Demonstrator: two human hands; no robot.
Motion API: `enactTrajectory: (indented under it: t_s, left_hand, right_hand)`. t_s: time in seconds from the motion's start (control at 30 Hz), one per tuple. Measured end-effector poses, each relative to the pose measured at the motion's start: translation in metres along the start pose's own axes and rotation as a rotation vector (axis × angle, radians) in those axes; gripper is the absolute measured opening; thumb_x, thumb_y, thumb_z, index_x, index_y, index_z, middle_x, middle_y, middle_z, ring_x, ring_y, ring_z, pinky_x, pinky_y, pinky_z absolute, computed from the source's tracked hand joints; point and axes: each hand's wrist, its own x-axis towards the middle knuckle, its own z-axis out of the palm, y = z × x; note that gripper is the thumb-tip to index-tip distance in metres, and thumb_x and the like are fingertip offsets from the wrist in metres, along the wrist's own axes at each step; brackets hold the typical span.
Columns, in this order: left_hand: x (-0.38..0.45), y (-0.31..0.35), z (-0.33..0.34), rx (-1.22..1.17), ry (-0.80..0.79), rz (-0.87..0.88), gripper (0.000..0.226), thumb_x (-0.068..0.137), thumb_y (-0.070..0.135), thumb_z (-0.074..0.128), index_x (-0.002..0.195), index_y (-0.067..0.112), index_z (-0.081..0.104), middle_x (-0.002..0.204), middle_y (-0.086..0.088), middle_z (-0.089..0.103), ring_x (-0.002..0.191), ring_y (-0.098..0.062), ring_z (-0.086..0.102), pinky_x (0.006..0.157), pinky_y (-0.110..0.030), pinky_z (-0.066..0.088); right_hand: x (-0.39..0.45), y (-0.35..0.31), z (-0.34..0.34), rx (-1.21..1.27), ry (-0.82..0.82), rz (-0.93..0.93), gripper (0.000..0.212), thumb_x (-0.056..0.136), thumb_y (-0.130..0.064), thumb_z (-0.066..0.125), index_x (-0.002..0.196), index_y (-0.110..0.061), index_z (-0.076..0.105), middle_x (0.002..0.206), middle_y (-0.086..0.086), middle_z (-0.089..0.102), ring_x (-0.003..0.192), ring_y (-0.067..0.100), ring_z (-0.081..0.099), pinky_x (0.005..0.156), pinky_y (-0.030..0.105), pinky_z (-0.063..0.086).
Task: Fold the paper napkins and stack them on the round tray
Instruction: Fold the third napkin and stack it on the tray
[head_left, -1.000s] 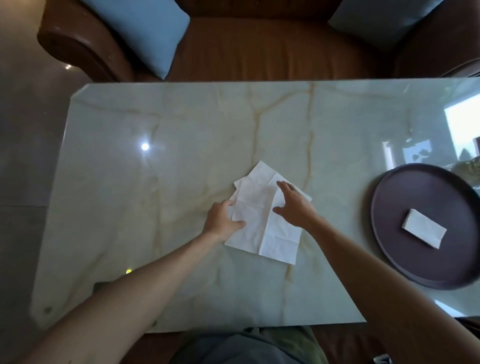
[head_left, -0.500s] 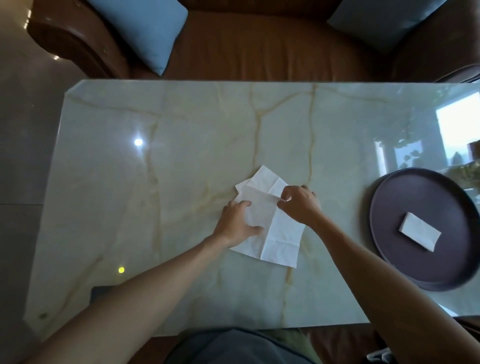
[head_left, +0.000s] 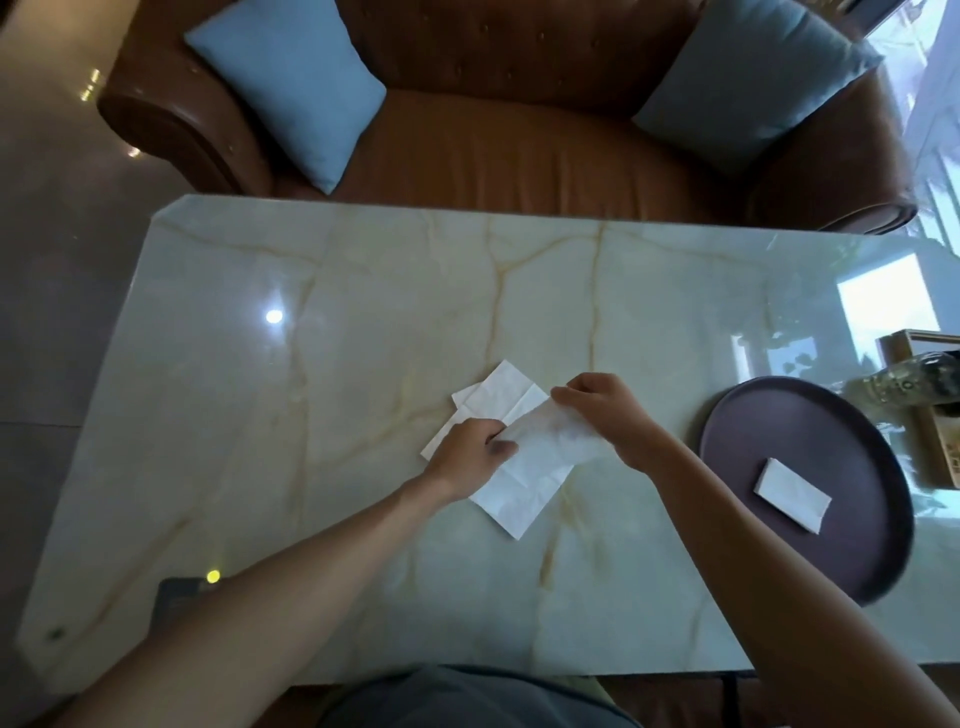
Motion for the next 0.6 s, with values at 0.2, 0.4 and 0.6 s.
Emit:
enactTrajectory:
  t_s: [0.2,0.4,0.6]
  left_hand:
    - [-0.014,0.016,-0.023,0.188,-0.091,0.060,0.020,0.094,0.023,0.057,0.075,0.019,0.059,0.072,-0.003,0.059,0.066,-0.017,0.053,0.060,-0.035,0.036]
    - [-0.013,0.043,-0.051,0.445,-0.181,0.182,0.012,0.096,0.023,0.055,0.092,0.021,0.066,0.080,0.007,0.059,0.080,-0.020,0.056,0.069,-0.035,0.042]
    - [-0.016,0.059,-0.070,0.520,-0.192,0.267,0.017,0.097,0.022,0.056,0.084,0.031,0.061,0.072,0.021,0.055,0.073,-0.007,0.050,0.060,-0.022,0.032]
  right_hand:
    - [-0.013,0.009,-0.011,-0.559,0.041,-0.353,0.068,0.082,-0.035,0.082,0.141,-0.020,0.052,0.141,0.002,0.056,0.129,0.023,0.052,0.106,0.038,0.041]
    - [-0.030,-0.014,-0.005,-0.915,-0.203,-0.492,0.032,0.094,-0.034,0.069,0.125,-0.030,0.067,0.112,-0.011,0.073,0.117,0.014,0.061,0.120,0.042,0.023]
    - [-0.037,-0.022,-0.003,-0.894,-0.157,-0.629,0.065,0.088,-0.033,0.075,0.147,-0.026,0.048,0.157,0.001,0.041,0.144,0.021,0.038,0.120,0.039,0.024]
